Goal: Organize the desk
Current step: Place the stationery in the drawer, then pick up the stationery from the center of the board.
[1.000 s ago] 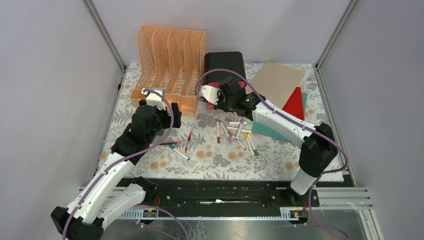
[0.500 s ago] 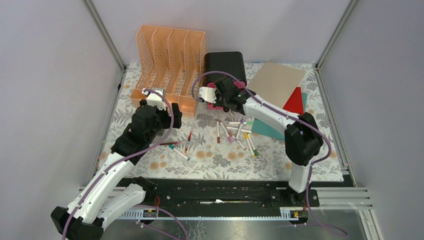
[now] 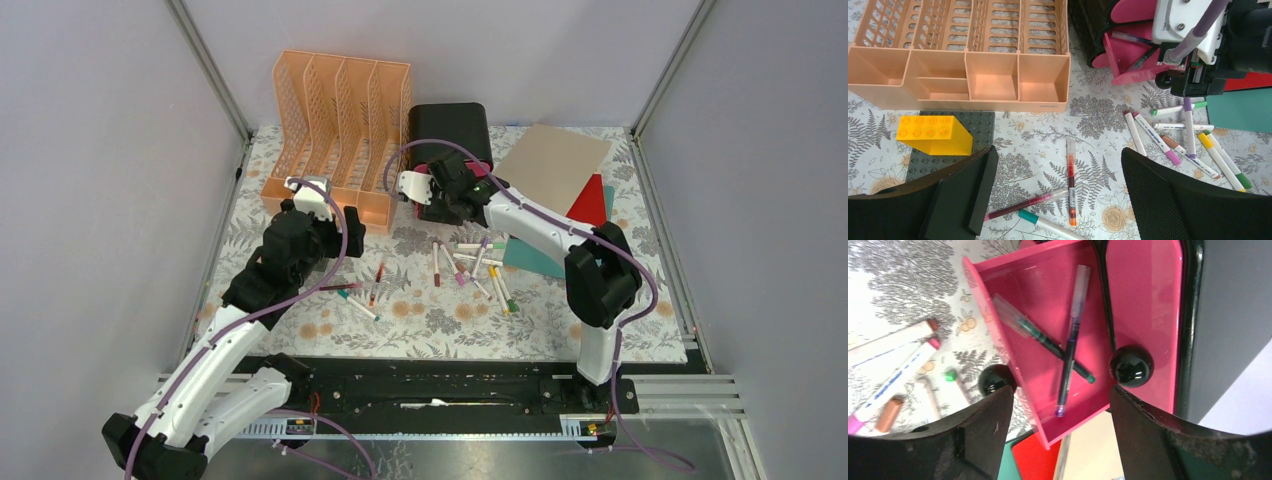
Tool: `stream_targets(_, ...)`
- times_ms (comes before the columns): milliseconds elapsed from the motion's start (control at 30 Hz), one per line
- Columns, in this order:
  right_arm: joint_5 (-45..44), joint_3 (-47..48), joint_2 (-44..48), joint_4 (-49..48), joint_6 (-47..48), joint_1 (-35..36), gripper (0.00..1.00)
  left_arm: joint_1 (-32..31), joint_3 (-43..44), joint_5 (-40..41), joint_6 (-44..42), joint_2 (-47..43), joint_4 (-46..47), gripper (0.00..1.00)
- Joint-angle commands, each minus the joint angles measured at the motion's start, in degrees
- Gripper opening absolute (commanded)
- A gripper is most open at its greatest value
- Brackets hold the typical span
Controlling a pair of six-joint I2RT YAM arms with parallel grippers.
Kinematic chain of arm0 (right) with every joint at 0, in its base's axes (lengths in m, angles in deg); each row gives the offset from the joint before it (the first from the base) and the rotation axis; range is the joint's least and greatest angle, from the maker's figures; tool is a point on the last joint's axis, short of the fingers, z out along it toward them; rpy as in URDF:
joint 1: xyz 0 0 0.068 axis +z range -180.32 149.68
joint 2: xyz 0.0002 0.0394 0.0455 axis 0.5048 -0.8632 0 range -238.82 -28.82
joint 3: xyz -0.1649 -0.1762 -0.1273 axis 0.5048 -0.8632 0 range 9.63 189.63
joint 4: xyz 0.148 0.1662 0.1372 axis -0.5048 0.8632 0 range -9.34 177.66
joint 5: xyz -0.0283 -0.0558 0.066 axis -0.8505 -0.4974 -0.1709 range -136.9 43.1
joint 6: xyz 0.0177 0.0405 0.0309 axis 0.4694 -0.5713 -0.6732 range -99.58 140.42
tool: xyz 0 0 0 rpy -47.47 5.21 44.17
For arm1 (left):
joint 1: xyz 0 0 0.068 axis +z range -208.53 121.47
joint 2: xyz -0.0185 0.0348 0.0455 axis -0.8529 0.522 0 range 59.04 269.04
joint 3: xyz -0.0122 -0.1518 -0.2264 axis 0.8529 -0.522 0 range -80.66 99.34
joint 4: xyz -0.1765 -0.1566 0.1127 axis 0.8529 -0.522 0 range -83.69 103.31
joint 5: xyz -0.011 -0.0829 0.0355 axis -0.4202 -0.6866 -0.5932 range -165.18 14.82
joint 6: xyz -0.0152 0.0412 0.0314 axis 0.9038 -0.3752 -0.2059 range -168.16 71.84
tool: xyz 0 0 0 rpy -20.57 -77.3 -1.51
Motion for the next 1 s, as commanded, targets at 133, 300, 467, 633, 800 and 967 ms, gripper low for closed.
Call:
stream_targets(133,15.92,-1.40,14.35,8.17,-12.38,-0.43,0.84,3.16,-1.29,-9.54,2.11,1.72,4.41,0.99)
stream_targets(300,23.28,-8.66,23.54,12.31,-15.91,-0.43,0.94,3.80,-1.15,-17.24,5.52,4.95,5.76,0.99)
stream_targets(467,27.11,-15.82,33.49,14.82,-18.15,-0.44,1.00,3.80,-5.11,-26.11,13.76,7.23,11.12,0.99)
stream_targets(633,30.97,-23.37,41.91,13.45,-20.06,-0.65,1.00,3.84,-10.31,-30.52,21.62,8.30,14.67,0.99)
stream_targets(800,38.33,-30.56,45.90,8.74,-20.27,-5.23,1.00,3.71,-14.55,-30.08,26.92,8.52,16.47,0.99)
stream_targets(967,39.93,-34.05,47.18,7.53,-19.67,-7.79,1.00,3.02,-15.99,-25.36,28.88,9.58,13.50,0.99)
